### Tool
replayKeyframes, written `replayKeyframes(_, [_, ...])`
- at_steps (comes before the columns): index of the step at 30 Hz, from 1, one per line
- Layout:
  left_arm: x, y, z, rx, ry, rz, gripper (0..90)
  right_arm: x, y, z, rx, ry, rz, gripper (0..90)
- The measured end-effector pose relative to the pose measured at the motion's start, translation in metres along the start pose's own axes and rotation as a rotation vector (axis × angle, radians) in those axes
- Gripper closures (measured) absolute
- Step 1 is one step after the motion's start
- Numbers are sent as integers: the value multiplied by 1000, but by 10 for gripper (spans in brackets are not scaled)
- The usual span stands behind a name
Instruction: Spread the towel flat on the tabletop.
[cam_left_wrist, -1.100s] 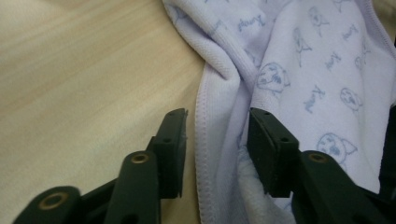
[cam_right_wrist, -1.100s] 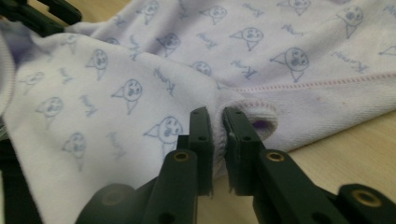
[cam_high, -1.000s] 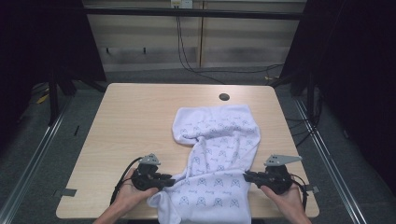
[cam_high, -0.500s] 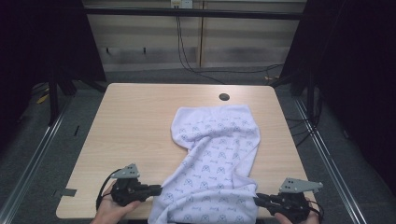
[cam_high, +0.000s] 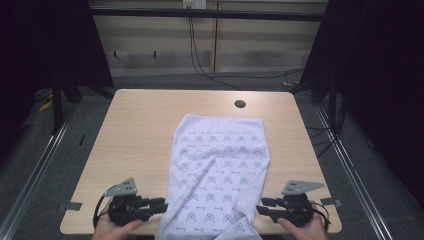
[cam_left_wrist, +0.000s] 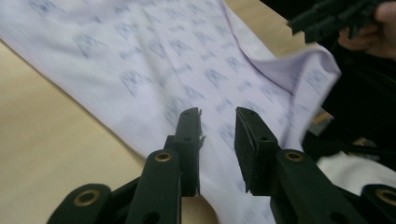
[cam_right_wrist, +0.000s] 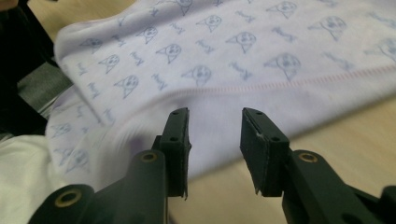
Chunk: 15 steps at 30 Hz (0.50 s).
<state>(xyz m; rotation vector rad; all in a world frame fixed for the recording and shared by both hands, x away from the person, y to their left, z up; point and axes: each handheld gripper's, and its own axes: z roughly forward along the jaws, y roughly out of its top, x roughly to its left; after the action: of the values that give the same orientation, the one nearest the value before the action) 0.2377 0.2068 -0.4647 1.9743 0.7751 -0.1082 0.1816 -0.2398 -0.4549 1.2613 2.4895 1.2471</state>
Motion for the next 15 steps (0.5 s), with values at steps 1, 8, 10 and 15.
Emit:
replayKeyframes(1, [7, 6, 9, 11, 26, 14, 704, -1, 6, 9, 9, -6, -6, 613])
replayKeyframes(8, [41, 26, 65, 93, 123, 18, 668, 5, 34, 52, 58, 67, -44, 567])
replayKeyframes(10, [42, 24, 69, 118, 152, 34, 656, 11, 33, 55, 83, 76, -52, 557])
replayKeyframes(15, [45, 15, 62, 99, 169, 23, 652, 16, 17, 59, 165, 79, -68, 664])
